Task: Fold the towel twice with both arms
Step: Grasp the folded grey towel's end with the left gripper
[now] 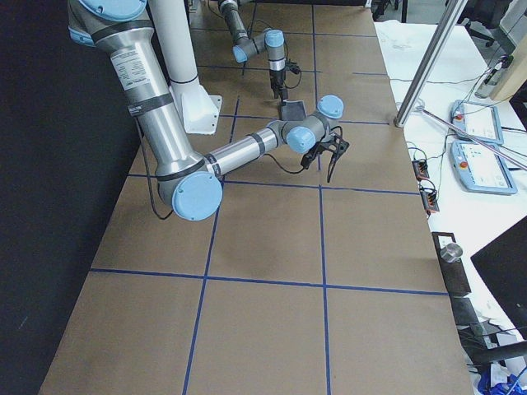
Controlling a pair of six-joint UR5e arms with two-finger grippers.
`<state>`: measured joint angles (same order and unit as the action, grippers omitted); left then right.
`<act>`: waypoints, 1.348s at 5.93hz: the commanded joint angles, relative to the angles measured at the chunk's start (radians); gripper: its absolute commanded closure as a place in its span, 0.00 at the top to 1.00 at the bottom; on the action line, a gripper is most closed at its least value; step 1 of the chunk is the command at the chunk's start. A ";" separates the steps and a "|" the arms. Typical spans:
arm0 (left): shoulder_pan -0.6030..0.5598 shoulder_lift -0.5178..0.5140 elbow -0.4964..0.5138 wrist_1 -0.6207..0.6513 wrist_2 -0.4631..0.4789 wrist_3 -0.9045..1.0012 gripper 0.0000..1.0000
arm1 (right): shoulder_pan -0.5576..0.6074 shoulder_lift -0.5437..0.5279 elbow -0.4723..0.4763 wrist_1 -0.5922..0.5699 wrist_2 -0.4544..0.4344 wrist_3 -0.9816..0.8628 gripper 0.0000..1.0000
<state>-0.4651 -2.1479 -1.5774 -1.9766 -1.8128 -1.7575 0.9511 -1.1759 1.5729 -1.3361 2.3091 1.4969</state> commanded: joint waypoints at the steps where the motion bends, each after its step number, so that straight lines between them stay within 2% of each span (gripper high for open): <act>1: 0.000 -0.009 0.000 0.008 0.000 0.001 0.88 | 0.000 0.001 0.001 0.000 0.000 0.000 1.00; 2: -0.001 -0.009 0.000 0.008 0.000 0.000 0.71 | 0.000 0.001 0.001 0.000 0.001 -0.001 1.00; 4: -0.004 -0.009 0.000 0.007 0.000 0.000 0.48 | 0.003 0.001 0.001 0.000 0.009 0.000 1.00; 6: -0.007 -0.009 0.000 0.008 0.001 0.000 0.41 | 0.005 0.001 0.001 0.000 0.010 0.000 1.00; 8: -0.015 -0.010 0.000 0.008 0.000 0.000 0.10 | 0.008 -0.001 0.001 -0.002 0.010 0.000 1.00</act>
<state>-0.4750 -2.1574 -1.5770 -1.9682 -1.8115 -1.7579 0.9574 -1.1755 1.5739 -1.3366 2.3192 1.4971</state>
